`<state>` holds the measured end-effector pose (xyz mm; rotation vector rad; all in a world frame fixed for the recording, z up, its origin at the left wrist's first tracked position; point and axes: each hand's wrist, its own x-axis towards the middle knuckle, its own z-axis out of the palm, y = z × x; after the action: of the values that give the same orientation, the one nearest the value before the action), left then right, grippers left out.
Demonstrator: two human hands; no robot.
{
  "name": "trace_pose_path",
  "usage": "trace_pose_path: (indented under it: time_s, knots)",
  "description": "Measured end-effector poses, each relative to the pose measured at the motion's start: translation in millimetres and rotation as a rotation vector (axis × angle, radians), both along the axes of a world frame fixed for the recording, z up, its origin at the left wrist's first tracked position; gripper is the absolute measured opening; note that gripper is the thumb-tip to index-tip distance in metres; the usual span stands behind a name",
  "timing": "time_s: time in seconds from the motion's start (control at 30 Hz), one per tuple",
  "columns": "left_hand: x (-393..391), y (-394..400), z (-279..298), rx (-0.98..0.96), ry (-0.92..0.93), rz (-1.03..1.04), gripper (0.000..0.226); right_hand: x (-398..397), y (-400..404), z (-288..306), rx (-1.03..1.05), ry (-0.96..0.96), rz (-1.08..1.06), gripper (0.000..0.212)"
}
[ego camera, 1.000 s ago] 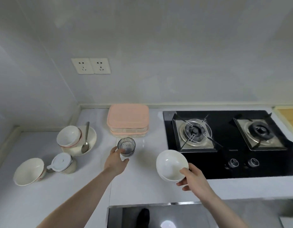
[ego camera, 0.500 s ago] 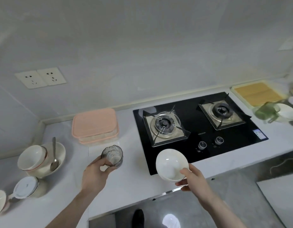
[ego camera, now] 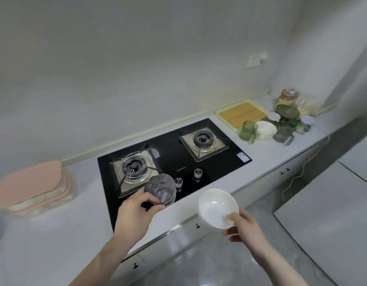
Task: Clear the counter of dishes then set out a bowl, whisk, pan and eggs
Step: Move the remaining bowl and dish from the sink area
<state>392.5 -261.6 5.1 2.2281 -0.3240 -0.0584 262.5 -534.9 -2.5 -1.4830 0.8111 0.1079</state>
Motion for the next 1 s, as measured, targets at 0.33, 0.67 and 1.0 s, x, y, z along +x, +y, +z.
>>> trace_pose_path:
  time_s: [0.33,0.67,1.0]
  knots:
    - [-33,-157,19,-0.069,-0.013,-0.186,0.023,-60,-141,5,-0.021,-0.021,-0.170,0.017]
    - [22,-267,1,-0.013,-0.006,-0.293,0.018,-41,-240,-16,0.024,-0.002,-0.253,0.019]
    - [103,-403,-18,0.025,0.046,-0.297,0.020,31,-377,-30,-0.037,0.080,-0.300,0.013]
